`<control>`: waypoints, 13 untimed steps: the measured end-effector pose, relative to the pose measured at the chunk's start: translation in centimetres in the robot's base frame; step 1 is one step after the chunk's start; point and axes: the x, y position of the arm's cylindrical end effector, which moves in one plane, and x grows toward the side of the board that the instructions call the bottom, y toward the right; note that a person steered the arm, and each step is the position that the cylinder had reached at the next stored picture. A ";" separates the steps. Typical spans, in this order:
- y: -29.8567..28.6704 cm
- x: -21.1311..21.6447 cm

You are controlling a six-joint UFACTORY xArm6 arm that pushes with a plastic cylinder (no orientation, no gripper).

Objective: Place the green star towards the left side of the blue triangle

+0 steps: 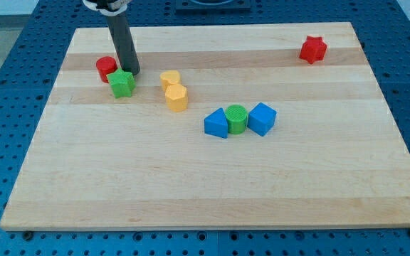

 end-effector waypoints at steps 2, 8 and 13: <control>-0.8 9.2; 0.3 14.2; 4.3 14.0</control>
